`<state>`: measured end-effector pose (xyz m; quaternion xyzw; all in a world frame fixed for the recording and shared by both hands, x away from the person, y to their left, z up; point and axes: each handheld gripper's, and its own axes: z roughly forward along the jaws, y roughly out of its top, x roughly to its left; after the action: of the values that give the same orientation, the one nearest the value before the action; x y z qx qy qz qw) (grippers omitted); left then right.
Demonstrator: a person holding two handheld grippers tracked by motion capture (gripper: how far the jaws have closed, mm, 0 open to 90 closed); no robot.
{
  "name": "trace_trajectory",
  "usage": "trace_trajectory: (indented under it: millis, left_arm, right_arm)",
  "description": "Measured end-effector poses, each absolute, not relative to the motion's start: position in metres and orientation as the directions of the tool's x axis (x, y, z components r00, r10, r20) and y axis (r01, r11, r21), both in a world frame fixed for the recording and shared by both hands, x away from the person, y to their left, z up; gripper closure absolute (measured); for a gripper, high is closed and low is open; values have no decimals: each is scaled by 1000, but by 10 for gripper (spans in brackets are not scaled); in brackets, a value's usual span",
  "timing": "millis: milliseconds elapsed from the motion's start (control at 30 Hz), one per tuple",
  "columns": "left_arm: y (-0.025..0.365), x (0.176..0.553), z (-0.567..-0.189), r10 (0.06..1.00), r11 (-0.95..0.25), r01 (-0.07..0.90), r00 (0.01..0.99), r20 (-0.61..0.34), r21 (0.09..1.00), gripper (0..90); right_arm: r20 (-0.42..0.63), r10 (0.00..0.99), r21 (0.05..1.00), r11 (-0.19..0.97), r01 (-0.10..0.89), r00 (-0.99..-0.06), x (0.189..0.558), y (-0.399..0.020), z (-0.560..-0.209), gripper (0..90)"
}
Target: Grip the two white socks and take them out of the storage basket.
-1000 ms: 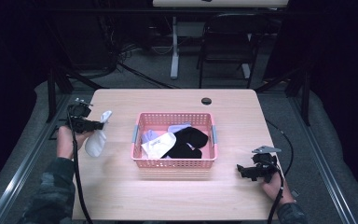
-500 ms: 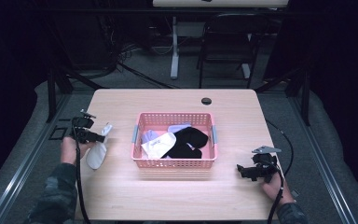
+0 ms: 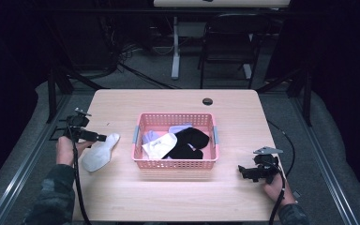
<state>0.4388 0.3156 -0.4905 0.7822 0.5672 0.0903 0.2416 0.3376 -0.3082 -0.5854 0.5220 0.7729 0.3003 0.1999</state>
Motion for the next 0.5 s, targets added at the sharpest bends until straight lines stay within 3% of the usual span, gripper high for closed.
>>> trace_trajectory:
  millis: [233,500]
  left_arm:
    - [284,436,-454,895,-302,775,431,-113,556,98]
    - [240,439,-439,847,-392,721,525,-82,571,88]
  right_arm:
    - [4,928,675,272,686,-372,337,-308,-586,0]
    - [4,928,676,273,685,-373,337,-308,-586,0]
